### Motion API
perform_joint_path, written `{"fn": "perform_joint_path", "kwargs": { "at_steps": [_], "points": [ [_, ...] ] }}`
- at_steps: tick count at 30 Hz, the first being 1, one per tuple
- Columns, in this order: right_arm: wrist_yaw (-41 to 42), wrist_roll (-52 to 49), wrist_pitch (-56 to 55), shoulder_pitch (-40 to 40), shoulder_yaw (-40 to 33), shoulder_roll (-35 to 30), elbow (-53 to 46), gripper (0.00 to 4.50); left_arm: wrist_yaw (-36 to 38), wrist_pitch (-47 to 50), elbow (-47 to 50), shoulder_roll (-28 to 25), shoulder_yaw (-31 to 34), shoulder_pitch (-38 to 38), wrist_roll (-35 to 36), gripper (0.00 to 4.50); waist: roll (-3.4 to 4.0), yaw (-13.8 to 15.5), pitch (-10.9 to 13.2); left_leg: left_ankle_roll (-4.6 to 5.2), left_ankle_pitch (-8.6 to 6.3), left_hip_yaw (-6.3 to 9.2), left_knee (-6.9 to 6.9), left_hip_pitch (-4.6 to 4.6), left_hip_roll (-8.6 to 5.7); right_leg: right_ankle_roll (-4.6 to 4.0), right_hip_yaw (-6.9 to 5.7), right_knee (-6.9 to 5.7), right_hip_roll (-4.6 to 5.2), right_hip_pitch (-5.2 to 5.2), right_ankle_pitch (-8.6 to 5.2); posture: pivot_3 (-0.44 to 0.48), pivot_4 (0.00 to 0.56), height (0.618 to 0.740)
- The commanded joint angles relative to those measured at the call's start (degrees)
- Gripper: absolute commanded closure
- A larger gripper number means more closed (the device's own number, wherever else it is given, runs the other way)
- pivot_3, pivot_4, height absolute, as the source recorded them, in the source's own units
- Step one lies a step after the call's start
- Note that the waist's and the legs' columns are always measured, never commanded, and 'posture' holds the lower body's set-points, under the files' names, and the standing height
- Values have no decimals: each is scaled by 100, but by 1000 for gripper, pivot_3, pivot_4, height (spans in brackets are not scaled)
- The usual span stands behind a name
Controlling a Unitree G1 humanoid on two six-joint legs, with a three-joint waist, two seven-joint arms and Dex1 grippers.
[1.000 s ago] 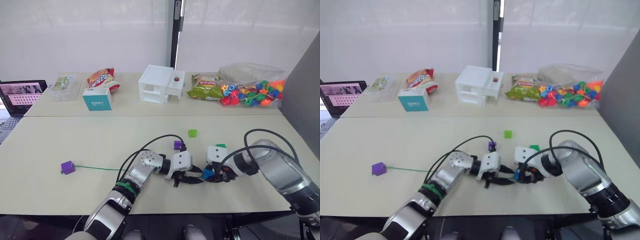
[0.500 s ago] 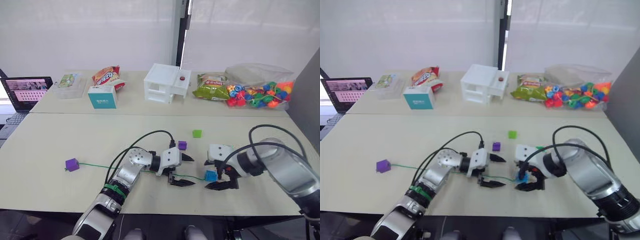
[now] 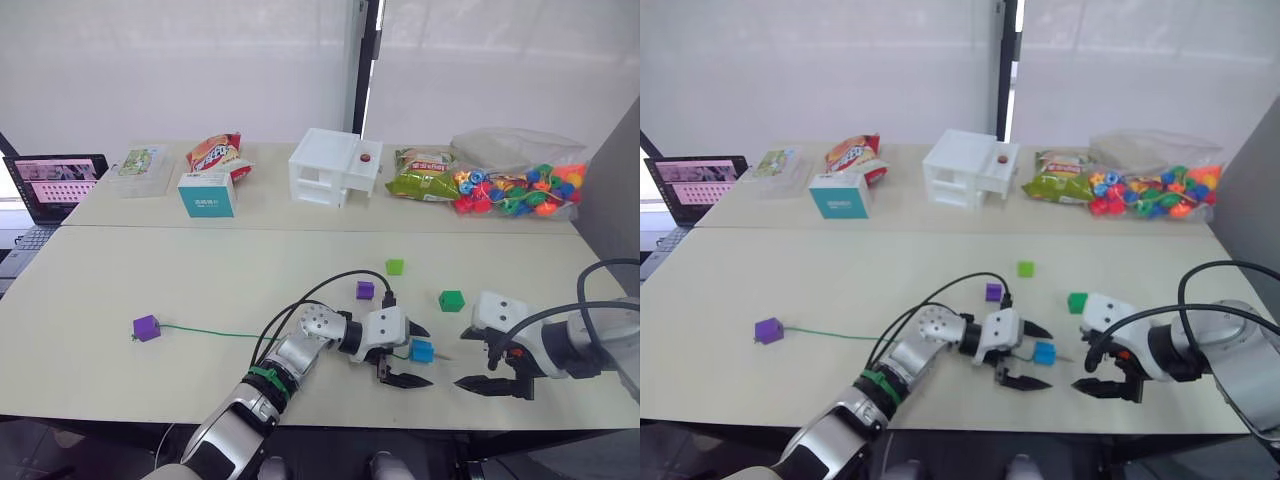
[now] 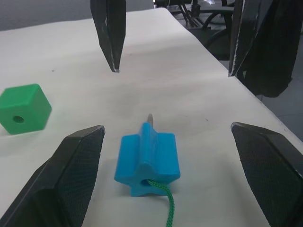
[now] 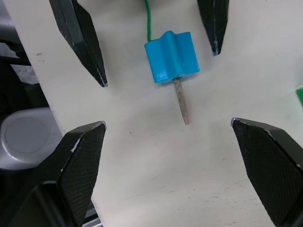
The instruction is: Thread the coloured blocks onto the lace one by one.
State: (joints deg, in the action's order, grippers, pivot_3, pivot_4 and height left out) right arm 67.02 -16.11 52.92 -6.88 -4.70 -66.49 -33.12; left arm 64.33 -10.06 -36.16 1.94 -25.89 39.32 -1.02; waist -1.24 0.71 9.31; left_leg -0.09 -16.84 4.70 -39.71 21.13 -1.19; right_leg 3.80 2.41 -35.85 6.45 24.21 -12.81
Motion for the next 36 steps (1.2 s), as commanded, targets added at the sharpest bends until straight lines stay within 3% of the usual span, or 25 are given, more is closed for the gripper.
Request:
{"fn": "perform_joint_path", "kwargs": {
  "at_steps": [1, 9, 13, 17, 27, 36],
  "points": [
    [-353, 120, -373, 189, -149, 60, -152, 0, -176, -184, -182, 180, -8, 199, -83, 553, -1, 17, 1, 1, -1, 1, -2, 1, 0, 0, 0, 0, 0, -2, 0, 0, 150, 740],
    [-739, 770, -1533, -31, 767, 227, 394, 0, -45, -238, -269, 148, -14, 270, -129, 3140, 0, -16, 0, 4, -2, -1, -3, -2, 0, 2, 0, 1, 0, -1, -1, 0, 150, 740],
    [-759, 837, -1574, -216, 1043, 330, 607, 0, -69, -216, -260, 74, -4, 263, -160, 3166, 0, -13, 0, 3, -2, -1, -4, -2, 0, 2, 1, 0, 0, -1, -1, 0, 150, 740],
    [-741, 865, -1558, -265, 1285, 435, 760, 1137, -79, -201, -227, 39, 3, 254, -152, 3166, 0, -12, 0, 3, -2, -1, -5, -2, 0, 2, 1, 0, 0, -3, 0, 0, 150, 740],
    [-607, 767, -1219, -471, 1510, 527, 670, 4487, -137, -198, 161, -275, -2, 167, -241, 3166, 1, -35, 0, 3, -2, -1, -7, -5, 0, 1, 1, 0, -2, -4, 0, 0, 150, 740],
    [-110, 873, -1676, -811, 1653, 319, 1281, 4500, 131, -58, 844, -1536, 708, -166, 264, 3166, 3, -88, -1, 3, -2, -1, -6, -6, 2, 1, 1, -14, -2, 3, 0, 0, 150, 740]
  ]
}}
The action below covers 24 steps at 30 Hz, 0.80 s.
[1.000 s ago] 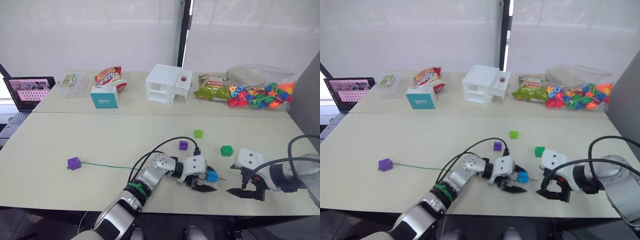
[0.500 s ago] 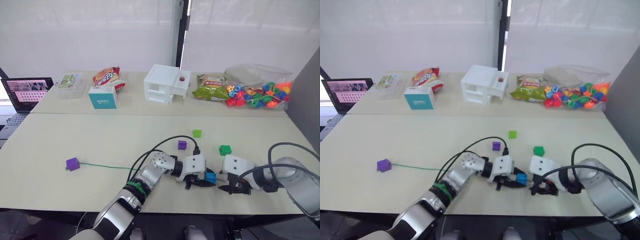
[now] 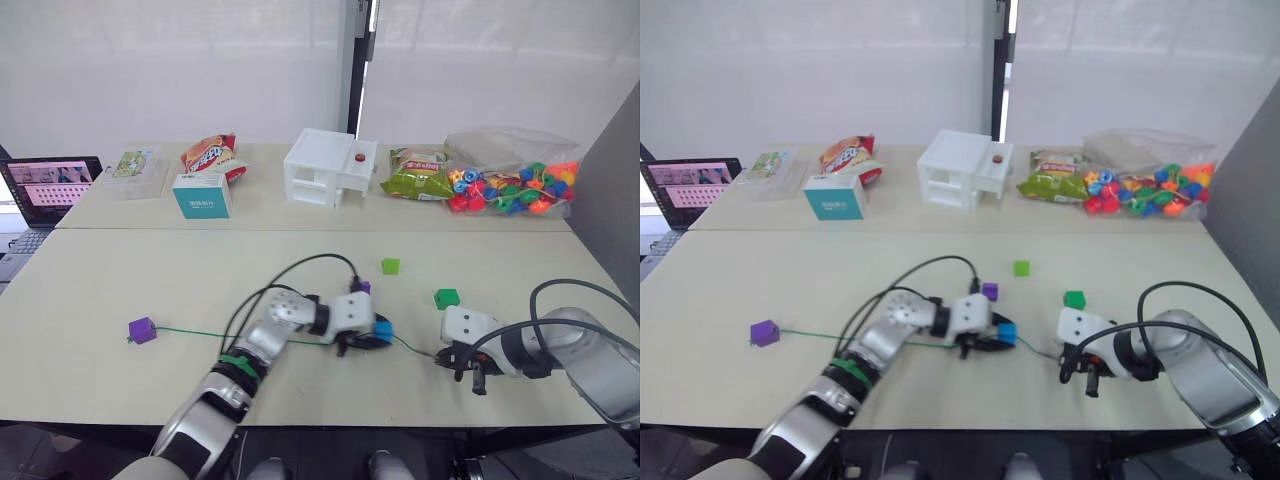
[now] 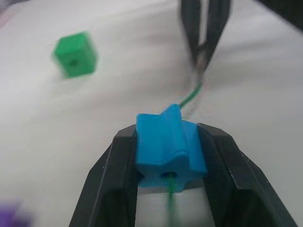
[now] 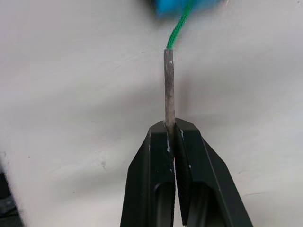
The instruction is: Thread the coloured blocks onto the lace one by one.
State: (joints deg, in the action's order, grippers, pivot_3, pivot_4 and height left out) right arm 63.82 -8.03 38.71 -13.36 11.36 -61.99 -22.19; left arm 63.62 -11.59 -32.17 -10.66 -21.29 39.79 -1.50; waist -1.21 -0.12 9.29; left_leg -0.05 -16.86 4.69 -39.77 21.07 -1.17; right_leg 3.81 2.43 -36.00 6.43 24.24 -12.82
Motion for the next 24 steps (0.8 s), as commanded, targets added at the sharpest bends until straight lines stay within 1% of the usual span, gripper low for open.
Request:
{"fn": "perform_joint_path", "kwargs": {
  "at_steps": [1, 3, 9, 10, 12, 13, 15, 16, 18, 20, 22, 24],
  "points": [
    [259, 75, -310, -244, 76, -115, 287, 4500, 266, 151, 581, -450, 312, -335, 372, 3166, 1, -19, 0, 0, 0, 0, 0, 0, 0, 0, 0, 0, 0, -1, 0, 0, 150, 740],
    [338, 129, -437, -451, 171, -47, 507, 4500, 356, 309, 917, -778, 461, -616, 523, 3166, 1, -39, 0, 1, -1, 1, 0, 0, 0, 0, 0, 0, 1, 0, 0, 0, 150, 740],
    [510, 254, -650, -759, 366, 63, 855, 4500, 431, 845, 1829, -1333, 751, -1212, 940, 3166, 2, -57, -1, 4, -3, 4, 2, 1, 1, 0, -2, -2, 1, 2, 0, 0, 150, 740],
    [548, 276, -693, -782, 382, 61, 906, 4500, 441, 930, 1975, -1500, 868, -1331, 1015, 3166, 2, -61, -1, 6, -4, 3, 2, 1, 1, 0, -1, -2, 1, 3, 0, 0, 150, 740],
    [598, 326, -793, -829, 408, 79, 1005, 4500, 480, 977, 2137, -1969, 1139, -1608, 1062, 3166, 2, -81, 0, 6, -4, 4, 2, 1, 2, 0, -2, -4, 1, 5, 0, 0, 150, 740],
    [631, 337, -823, -855, 431, 91, 1034, 4500, 559, 1000, 2189, -2296, 1329, -1807, 1120, 3166, 2, -95, -1, 6, -4, 3, 6, 1, 5, 0, -1, -6, 0, 9, 0, 0, 150, 740],
    [677, 342, -855, -868, 444, 111, 1050, 4500, 656, 1021, 2267, -2707, 1560, -2081, 1249, 3166, 3, -128, -1, 7, -5, 2, 12, -4, 12, -3, -1, -8, -6, 13, 0, 0, 150, 740],
    [700, 339, -864, -891, 456, 140, 1048, 4500, 784, 960, 2211, -3014, 1769, -2280, 1342, 3166, 4, -135, 0, 8, -5, 3, 17, -9, 13, -4, -1, -9, -6, 12, 0, 0, 150, 740],
    [727, 339, -880, -913, 459, 174, 1042, 4500, 923, 870, 2131, -3377, 2001, -2515, 1453, 3166, 5, -156, 0, 8, -5, 1, 23, -13, 14, -5, -1, -8, -7, 11, -1, 0, 150, 740],
    [772, 333, -901, -999, 484, 253, 1048, 4500, 1110, 586, 1666, -3920, 2283, -2727, 1388, 3166, 4, -154, 1, 7, -5, 0, 24, -16, 14, -5, -1, -6, -5, 8, -1, 0, 150, 740],
    [791, 335, -893, -1044, 496, 314, 1031, 4500, 1176, 425, 1325, -4259, 2429, -2832, 1331, 3166, 5, -168, 1, 7, -5, 0, 29, -20, 15, -6, -2, -7, -6, 8, -1, 0, 150, 740],
    [812, 321, -865, -1119, 537, 413, 993, 4500, 1228, 18, 741, -4712, 2485, -2898, 1086, 3166, 7, -184, 2, 6, -5, -5, 45, -35, 14, -8, 0, -7, -5, 4, -3, 0, 150, 740]
  ]
}}
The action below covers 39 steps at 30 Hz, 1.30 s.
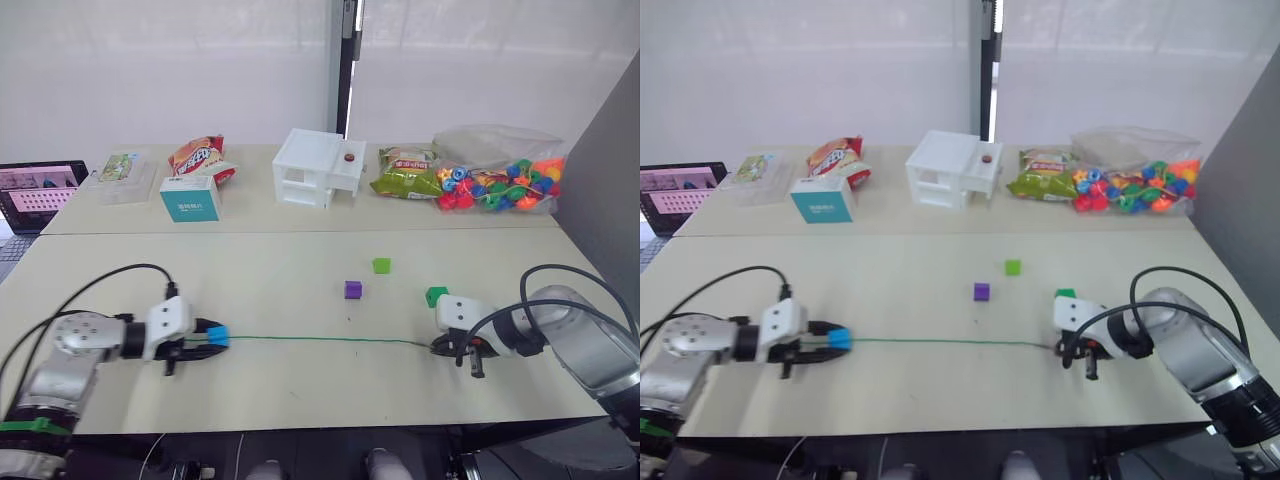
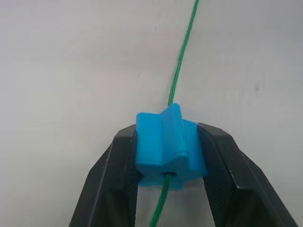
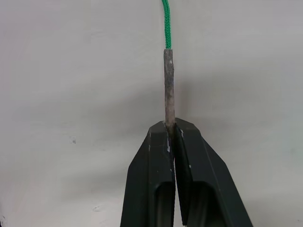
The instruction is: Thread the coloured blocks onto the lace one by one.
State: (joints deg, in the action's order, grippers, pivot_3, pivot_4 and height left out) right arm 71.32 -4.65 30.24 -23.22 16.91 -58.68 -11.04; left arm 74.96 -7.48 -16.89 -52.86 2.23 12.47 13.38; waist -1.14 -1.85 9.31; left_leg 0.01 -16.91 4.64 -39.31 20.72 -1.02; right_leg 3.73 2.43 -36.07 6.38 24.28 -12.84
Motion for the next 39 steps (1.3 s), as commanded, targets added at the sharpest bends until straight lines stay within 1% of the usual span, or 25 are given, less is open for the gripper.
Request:
{"fn": "perform_joint_path", "kwargs": {
  "at_steps": [1, 3, 5, 6, 8, 10, 12, 13, 17, 21, 24, 27, 28, 30, 32, 33, 34, 35, 39],
  "points": [
    [66, -20, -5, -181, 10, 136, -130, 4500, 115, -544, -1098, -664, 181, -146, -449, 3166, 0, -33, 0, 0, 0, 0, 5, -4, 0, -1, 0, 0, 0, -1, -1, 0, 150, 740],
    [75, -10, 6, -232, 36, 197, -125, 4500, 139, -658, -1469, -780, 215, -45, -402, 3166, 7, -64, 1, -1, 1, -5, 26, -21, 1, -6, 2, -1, 0, -2, -3, 0, 150, 740],
    [96, 15, -12, -284, 64, 258, -85, 4500, 223, -481, -1759, -823, 273, 180, -274, 3166, 19, -60, 3, -1, 1, -7, 37, -30, 0, -7, 3, -2, 0, -6, -4, 0, 150, 740],
    [105, 25, -24, -312, 80, 288, -63, 4500, 284, -408, -1897, -860, 300, 293, -242, 2128, 19, -60, 3, -1, 1, -8, 38, -29, 0, -7, 3, -4, 0, -4, -4, 0, 150, 740],
    [121, 32, -35, -349, 98, 326, -27, 4500, 389, -307, -1945, -871, 360, 478, -148, 1491, 15, -60, 6, -1, 1, -6, 37, -25, 1, -7, 0, -4, -2, -2, -4, 0, 150, 740],
    [138, 29, -37, -355, 102, 329, -25, 4500, 530, 58, -1873, -877, 560, 990, 180, 808, 2, -38, 13, -2, 1, -6, 36, -20, 1, -7, -1, -5, -1, 1, -4, 0, 150, 740],
    [160, 16, -38, -348, 94, 314, -36, 4500, 665, 310, -1829, -923, 709, 1516, 412, 123, -13, 14, 16, -7, 4, 6, 25, 6, 1, -7, -14, -5, -1, 12, -4, 0, 150, 740],
    [167, -2, -41, -344, 84, 315, -41, 4500, 722, 416, -1770, -913, 738, 1658, 494, 21, -17, 36, 16, -11, 6, 9, 17, 14, 1, -7, -16, -9, 0, 17, -3, 0, 150, 740],
    [158, -58, -5, -313, 60, 336, -99, 4500, 836, 798, -1170, -678, 684, 1881, 694, 21, -8, -1, 13, -11, 6, 4, 9, 26, -3, -1, -13, -15, 5, 19, 2, 0, 150, 740],
    [130, -150, 89, -293, 55, 413, -229, 4500, 751, 1172, 26, -160, 341, 1619, 826, 21, -8, -38, 13, -10, 6, 6, 16, 29, -2, -1, -14, -15, 4, 19, 2, 0, 150, 740],
    [144, -259, 247, -289, 109, 507, -431, 4500, 309, 1475, 1125, 702, -224, 1534, 867, 21, -9, -16, 13, -12, 7, 7, 14, 35, -2, -1, -14, -14, 5, 22, 2, 0, 150, 740],
    [143, -269, 373, -294, 149, 570, -564, 4500, 38, 1672, 1603, 1271, -575, 1469, 784, 21, -10, 6, 13, -13, 7, 9, 4, 43, -2, 1, -14, -13, 5, 21, 4, 0, 150, 740],
    [139, -265, 421, -304, 167, 593, -604, 4500, -67, 1549, 1602, 1496, -757, 1467, 623, 21, -10, 4, 13, -13, 7, 9, 3, 43, -2, 1, -13, -14, 5, 21, 4, 0, 150, 740],
    [130, -269, 476, -322, 194, 613, -641, 4500, -191, 1400, 1582, 1733, -959, 1474, 437, 21, -10, -11, 13, -12, 7, 7, 4, 38, -2, 0, -11, -10, 4, 22, 4, 0, 150, 740],
    [97, -290, 613, -340, 298, 697, -771, 4500, -508, 1310, 1284, 2535, -1423, 1523, 293, 21, -6, 0, 11, -12, 7, 8, 4, 37, -2, 0, -11, -1, 3, 22, 4, 0, 150, 740],
    [90, -298, 661, -345, 338, 723, -815, 4500, -642, 1261, 1130, 2851, -1576, 1552, 215, 21, -4, 25, 10, -12, 7, 7, 1, 35, -4, 0, -10, 0, 5, 17, 4, 0, 150, 740],
    [82, -294, 678, -349, 363, 741, -844, 4500, -614, 1101, 992, 3029, -1817, 1547, 27, 21, -4, 55, 10, -12, 7, 5, -3, 33, -7, 0, -10, 5, 6, 14, 4, 0, 150, 740],
    [76, -298, 701, -351, 361, 751, -861, 4500, -626, 1027, 876, 3155, -1903, 1541, -71, 21, -7, 84, 11, -12, 7, 6, -10, 35, -8, 0, -10, 7, 6, 9, 5, 0, 150, 740],
    [52, -300, 761, -369, 390, 757, -904, 4500, -588, 942, 503, 3570, -2213, 1432, -119, 21, -6, 98, 11, 6, -3, 7, -41, 45, -8, 1, -11, 4, 5, 12, 5, 0, 150, 740]
  ]
}}
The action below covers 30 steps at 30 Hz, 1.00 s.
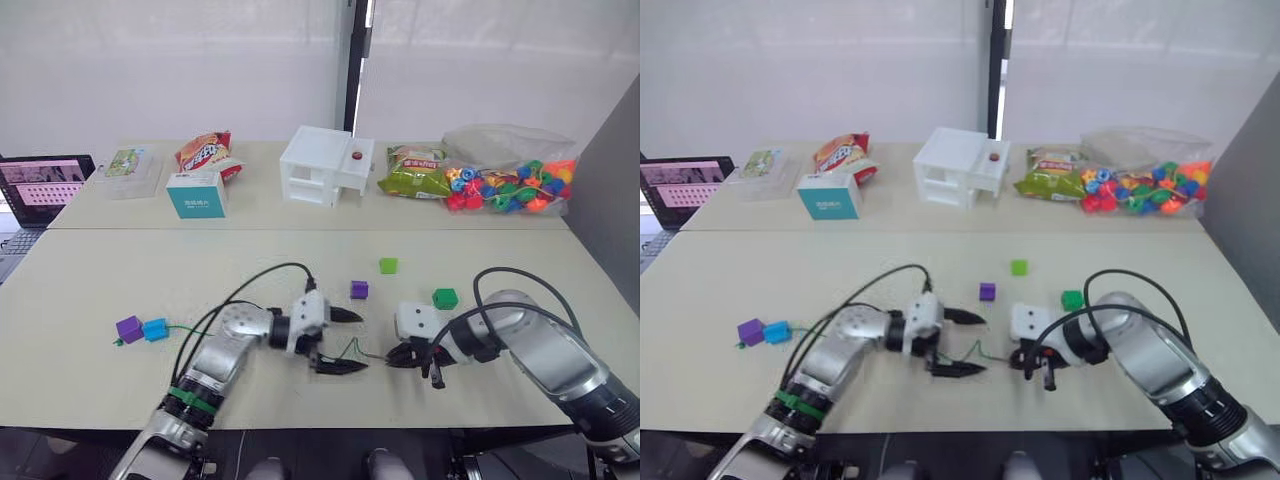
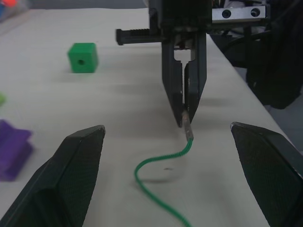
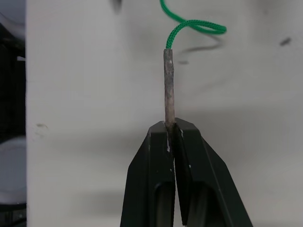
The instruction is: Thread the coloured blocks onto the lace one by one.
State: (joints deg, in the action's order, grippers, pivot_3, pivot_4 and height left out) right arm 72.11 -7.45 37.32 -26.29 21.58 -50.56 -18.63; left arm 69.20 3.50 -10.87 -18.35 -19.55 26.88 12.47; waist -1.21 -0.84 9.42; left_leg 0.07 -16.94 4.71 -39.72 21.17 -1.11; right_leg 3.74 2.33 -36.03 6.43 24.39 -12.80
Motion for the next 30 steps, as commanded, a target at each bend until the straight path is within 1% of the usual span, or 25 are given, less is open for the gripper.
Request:
{"fn": "perform_joint_path", "kwargs": {
  "at_steps": [1, 4, 7, 18, 21, 26, 27, 30],
  "points": [
    [-31, -19, 59, -66, -64, -61, -152, 4500, -3, -165, -148, 193, -79, -25, -23, 21, 1, 1, -1, 0, 0, 0, -1, -1, 0, 0, 1, -1, 0, 0, 0, 0, 150, 740],
    [-43, -29, 78, -85, -48, -57, -156, 4500, 3, -242, -237, 305, -165, -63, -113, 875, 1, 8, 0, 0, 0, 0, -4, -3, 0, 0, 1, -3, 0, -3, 0, 0, 150, 740],
    [-48, -29, 87, -93, -41, -60, -155, 4500, -1, -260, -233, 311, -168, -90, -137, 1875, 1, 8, -1, 0, 0, 0, -6, -2, -1, 0, 1, -3, 0, -4, 0, 0, 150, 740],
    [-65, -32, 165, -148, -18, -16, -156, 4500, -36, -184, -152, 402, -183, -121, -78, 1875, 1, 12, -1, 0, 0, 0, -7, -3, -1, 0, 1, -3, 1, -4, 0, 0, 150, 740],
    [-79, -42, 201, -162, -8, -2, -173, 4500, -77, -89, -208, 488, -157, -111, -42, 2691, 1, 13, -1, 0, 0, 0, -7, -3, -1, 0, 1, -3, 1, -4, 0, 0, 150, 740],
    [-118, -69, 264, -151, 7, 10, -221, 4500, -35, -41, -218, 504, -165, -118, -54, 4377, 1, 12, -1, 0, 0, 0, -7, -3, -1, 0, 1, -3, 0, -4, 0, 0, 150, 740],
    [-120, -75, 278, -159, 8, 9, -222, 4500, -28, -38, -228, 503, -163, -110, -55, 4448, 1, 12, -1, 0, 0, 1, -7, -3, -1, 0, 1, -3, 0, -4, 0, 0, 150, 740],
    [-127, -89, 296, -175, 2, -2, -222, 4500, -7, -81, -288, 493, -181, -77, -101, 4448, 1, 13, -1, 0, 0, 1, -7, -3, -1, 0, 1, -3, 1, -4, 0, 0, 150, 740]
  ]
}}
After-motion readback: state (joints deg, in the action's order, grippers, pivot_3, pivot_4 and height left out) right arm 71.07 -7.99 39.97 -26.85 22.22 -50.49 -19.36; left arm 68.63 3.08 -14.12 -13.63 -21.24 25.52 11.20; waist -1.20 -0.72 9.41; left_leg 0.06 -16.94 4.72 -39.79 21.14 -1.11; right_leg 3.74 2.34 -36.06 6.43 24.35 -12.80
